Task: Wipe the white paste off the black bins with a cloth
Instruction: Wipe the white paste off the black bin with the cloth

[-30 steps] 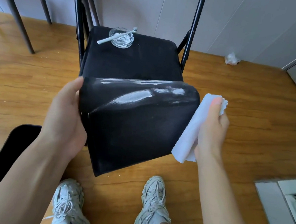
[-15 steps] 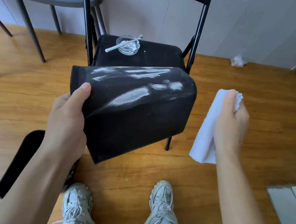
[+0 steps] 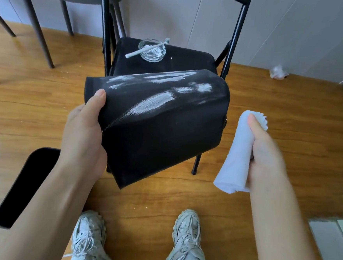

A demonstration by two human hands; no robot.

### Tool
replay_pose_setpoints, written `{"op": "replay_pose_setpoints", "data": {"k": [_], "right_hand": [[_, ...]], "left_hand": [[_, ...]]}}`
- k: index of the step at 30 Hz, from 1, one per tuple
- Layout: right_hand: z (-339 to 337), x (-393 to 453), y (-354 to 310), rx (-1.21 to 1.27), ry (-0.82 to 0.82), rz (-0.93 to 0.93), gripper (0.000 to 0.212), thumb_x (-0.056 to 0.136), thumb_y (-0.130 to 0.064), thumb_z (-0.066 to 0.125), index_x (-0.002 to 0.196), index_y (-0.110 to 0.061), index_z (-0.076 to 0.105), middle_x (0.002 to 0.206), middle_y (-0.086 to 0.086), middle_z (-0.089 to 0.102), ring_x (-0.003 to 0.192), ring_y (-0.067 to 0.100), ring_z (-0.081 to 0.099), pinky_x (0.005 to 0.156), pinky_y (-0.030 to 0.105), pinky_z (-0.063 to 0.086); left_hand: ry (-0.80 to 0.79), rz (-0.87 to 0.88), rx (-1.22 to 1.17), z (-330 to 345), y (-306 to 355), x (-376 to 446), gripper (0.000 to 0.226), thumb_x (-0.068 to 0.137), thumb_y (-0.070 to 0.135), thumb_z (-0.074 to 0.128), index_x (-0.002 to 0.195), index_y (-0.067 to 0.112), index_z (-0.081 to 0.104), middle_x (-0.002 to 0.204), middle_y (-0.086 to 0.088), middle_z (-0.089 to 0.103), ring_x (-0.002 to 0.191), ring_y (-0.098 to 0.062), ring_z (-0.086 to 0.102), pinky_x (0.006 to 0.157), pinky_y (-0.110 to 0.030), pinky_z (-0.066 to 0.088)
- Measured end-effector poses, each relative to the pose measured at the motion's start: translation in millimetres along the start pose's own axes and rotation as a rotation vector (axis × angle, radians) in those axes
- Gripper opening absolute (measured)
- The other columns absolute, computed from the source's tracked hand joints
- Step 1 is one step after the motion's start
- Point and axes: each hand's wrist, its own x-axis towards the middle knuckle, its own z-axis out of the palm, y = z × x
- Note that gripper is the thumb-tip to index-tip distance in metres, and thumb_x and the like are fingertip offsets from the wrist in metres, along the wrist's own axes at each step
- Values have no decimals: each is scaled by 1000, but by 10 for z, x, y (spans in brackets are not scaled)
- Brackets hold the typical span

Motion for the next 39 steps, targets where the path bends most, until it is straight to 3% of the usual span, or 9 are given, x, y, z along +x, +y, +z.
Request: {"op": "replay_pose_setpoints", "data": {"k": [3,6,10,13,20,26,32,36,39], "right_hand": [[-30,-46,-38,-72,-123,-5,42,85,-58,55,97,-18,57,86,1,60,81,17,61,57,29,43],[-19,-93,-48,-5,-99,-47,32,88,-51,54,93,-20,55,91,1,57,77,13,58,50,22,46],[-17,-226,-77,58,25,-334,17,85,-38,67,96,-26,65,86,-5,66,83,13,65,73,33,55],[20,-256,-170,-9,99,-637,14,88,-33,63,98,-22,64,84,-12,65,75,-2,62,66,18,48],[210,-227,-173,-302,182,-987,26,90,-35,60,109,-17,55,87,-19,55,75,-10,56,59,3,40],[479,-318,-43,-432,281,-1151,36,93,-43,53,104,-10,63,90,-3,60,71,-2,49,63,1,35],[837,-821,359,-639,110,-1460,39,92,-45,51,102,-9,65,84,-3,60,70,3,52,55,7,38],[672,-634,232,-631,202,-1465,41,93,-47,47,96,-10,65,78,-8,53,63,4,48,52,7,32],[410,-315,76,-645,380,-1226,41,94,-49,46,101,-12,63,84,-9,54,68,4,49,56,7,27]], "left_hand": [[-28,1,-3,19,3,-30,24,101,29,48,95,19,69,89,6,77,85,-9,73,59,-20,55],[-26,-9,-19,24,18,-44,25,101,29,48,92,19,69,86,7,77,83,-7,73,58,-19,55],[-53,-9,-1,21,16,-58,24,100,29,49,97,19,70,92,4,77,86,-10,74,59,-20,55],[-68,9,20,29,-1,-70,25,100,29,48,97,19,70,95,3,77,89,-12,73,63,-21,56],[-97,69,139,51,-84,-119,29,103,25,45,90,19,70,88,4,78,86,-11,74,67,-21,57],[-69,78,141,52,-135,-148,29,102,23,46,86,19,70,81,6,77,79,-9,73,63,-21,57],[-34,64,140,36,-165,-114,29,101,24,48,87,19,73,93,-3,77,92,-21,73,80,-36,57],[-26,45,152,15,-153,-127,28,101,25,49,86,19,73,94,-4,77,92,-22,73,82,-40,58],[-32,23,137,11,-120,-130,28,101,27,49,88,20,72,90,0,77,89,-18,73,78,-36,59]]}}
